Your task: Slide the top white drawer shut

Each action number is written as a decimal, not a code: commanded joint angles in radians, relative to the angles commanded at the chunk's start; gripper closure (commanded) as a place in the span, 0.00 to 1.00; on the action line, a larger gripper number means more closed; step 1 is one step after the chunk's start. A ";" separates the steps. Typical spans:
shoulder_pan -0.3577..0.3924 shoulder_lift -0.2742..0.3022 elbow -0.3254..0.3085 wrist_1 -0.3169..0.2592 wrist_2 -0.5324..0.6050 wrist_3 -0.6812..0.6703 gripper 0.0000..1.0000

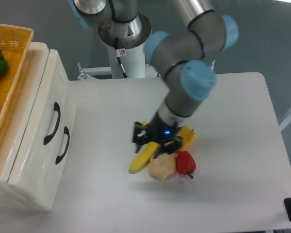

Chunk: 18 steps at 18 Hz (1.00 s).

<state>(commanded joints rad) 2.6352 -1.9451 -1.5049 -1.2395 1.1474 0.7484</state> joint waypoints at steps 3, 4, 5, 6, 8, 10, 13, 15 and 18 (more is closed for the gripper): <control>0.032 -0.005 0.000 0.018 0.020 0.097 0.00; 0.035 -0.008 0.000 0.035 0.040 0.127 0.00; 0.040 -0.020 0.000 0.063 0.069 0.150 0.00; 0.040 -0.031 0.002 0.084 0.099 0.166 0.00; 0.040 -0.057 0.006 0.139 0.136 0.187 0.00; 0.052 -0.072 0.014 0.160 0.172 0.245 0.00; 0.091 -0.080 0.023 0.160 0.192 0.463 0.00; 0.130 -0.080 0.029 0.160 0.193 0.618 0.00; 0.164 -0.071 0.040 0.150 0.273 0.824 0.00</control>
<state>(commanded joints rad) 2.7995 -2.0157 -1.4649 -1.0891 1.4200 1.5719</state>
